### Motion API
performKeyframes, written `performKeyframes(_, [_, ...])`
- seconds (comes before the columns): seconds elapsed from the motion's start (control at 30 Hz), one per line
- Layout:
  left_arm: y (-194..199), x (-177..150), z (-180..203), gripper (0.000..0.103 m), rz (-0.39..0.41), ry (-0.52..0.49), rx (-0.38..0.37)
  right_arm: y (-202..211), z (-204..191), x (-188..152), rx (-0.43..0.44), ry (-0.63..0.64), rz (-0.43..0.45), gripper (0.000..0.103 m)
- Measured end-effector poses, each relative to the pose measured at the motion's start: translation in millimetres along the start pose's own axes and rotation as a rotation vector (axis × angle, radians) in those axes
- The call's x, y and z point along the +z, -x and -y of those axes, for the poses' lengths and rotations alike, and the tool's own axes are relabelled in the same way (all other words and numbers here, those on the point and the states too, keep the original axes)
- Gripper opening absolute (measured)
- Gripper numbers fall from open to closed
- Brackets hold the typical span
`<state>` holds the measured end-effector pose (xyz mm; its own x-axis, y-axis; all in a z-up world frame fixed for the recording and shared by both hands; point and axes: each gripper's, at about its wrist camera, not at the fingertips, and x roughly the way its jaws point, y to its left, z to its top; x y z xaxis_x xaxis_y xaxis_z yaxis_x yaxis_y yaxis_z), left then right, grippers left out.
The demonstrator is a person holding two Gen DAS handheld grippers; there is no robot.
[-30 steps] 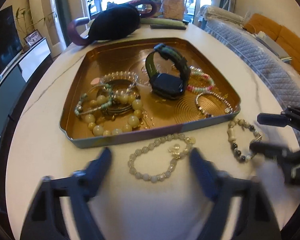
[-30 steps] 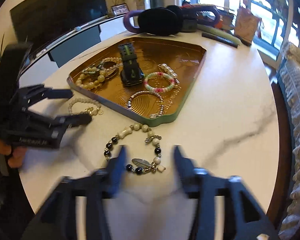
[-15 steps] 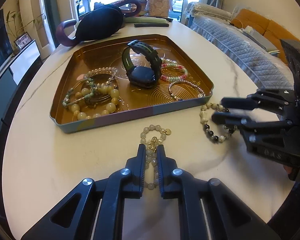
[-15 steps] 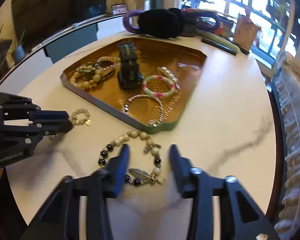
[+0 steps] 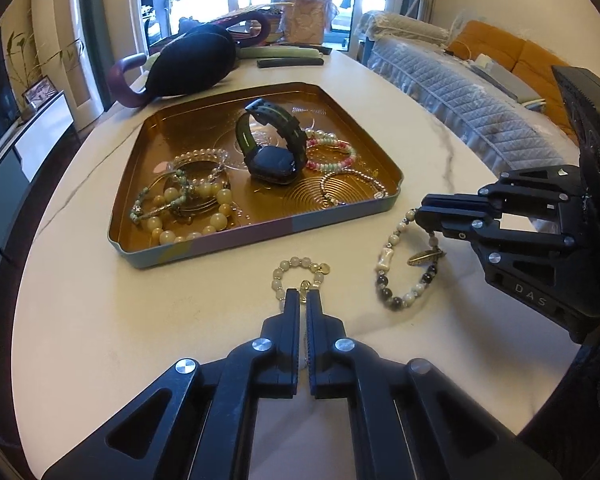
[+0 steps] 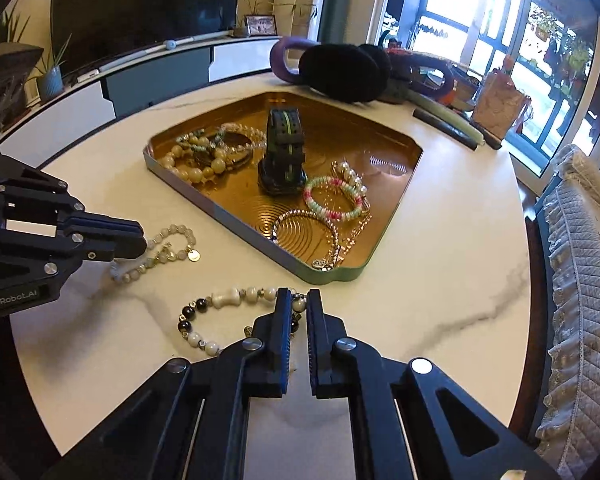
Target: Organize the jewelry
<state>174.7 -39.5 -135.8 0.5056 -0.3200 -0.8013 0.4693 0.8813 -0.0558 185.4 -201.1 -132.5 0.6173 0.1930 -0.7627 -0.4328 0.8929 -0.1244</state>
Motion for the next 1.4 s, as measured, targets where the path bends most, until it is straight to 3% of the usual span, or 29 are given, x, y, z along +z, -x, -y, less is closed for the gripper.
performKeyframes(0.37, [3.4,1.4,-6.8,0.003,0.012,0.018,0.012,5.2,-5.2,-4.3,0.008,0.023,-0.002,0.006])
performKeyframes(0.53, [0.8,2.0,-10.9,0.010,0.011,0.033,0.049,0.2,1.4,-5.5,0.040,0.002,-0.036,0.007])
performKeyframes(0.57, [-0.8,1.8,-13.2,0.019,0.002,0.040,0.060,-1.2,3.3,-6.7,0.042,-0.006,-0.039,0.007])
performKeyframes(0.63, [-1.2,0.8,-19.2,0.040,-0.004,0.058,0.073,-6.5,7.8,-9.5,0.047,-0.026,-0.069,0.021])
performKeyframes(0.67, [0.4,-0.2,-22.7,0.059,0.001,0.067,0.083,-7.1,10.8,-11.5,0.057,-0.036,-0.076,0.038])
performKeyframes(0.7, [2.2,-1.1,-25.7,0.067,0.010,0.073,0.094,-4.4,13.8,-13.2,0.061,-0.046,-0.067,0.049])
performKeyframes(0.73, [4.6,-2.1,-28.6,0.067,0.021,0.077,0.106,-1.5,16.1,-14.3,0.063,-0.054,-0.058,0.050])
performKeyframes(0.93, [-1.0,-9.1,-39.7,0.067,-0.008,0.078,0.113,7.9,23.7,-18.4,0.079,-0.093,-0.037,0.051])
performKeyframes(1.0, [-4.4,-9.8,-39.1,0.067,-0.022,0.083,0.079,6.8,20.9,-19.2,0.087,-0.092,-0.037,0.051])
performKeyframes(1.17, [-2.7,-6.8,-28.3,0.063,0.003,0.052,0.057,9.4,12.3,-13.2,0.136,-0.109,0.005,0.051])
performKeyframes(1.23, [-5.2,-4.6,-24.0,0.048,0.003,0.037,0.047,8.7,8.4,-10.5,0.177,-0.125,0.012,0.050])
performKeyframes(1.27, [-8.3,-4.1,-23.1,0.029,-0.008,0.033,0.046,7.4,5.0,-8.9,0.201,-0.128,0.011,0.047])
performKeyframes(1.3, [-14.3,-4.1,-22.5,0.017,-0.031,0.028,0.046,5.1,0.8,-7.7,0.219,-0.126,0.004,0.044])
performKeyframes(1.4, [-16.6,-2.8,-20.9,0.011,-0.022,0.014,0.044,-3.8,-13.3,-7.0,0.245,-0.099,-0.025,0.035])
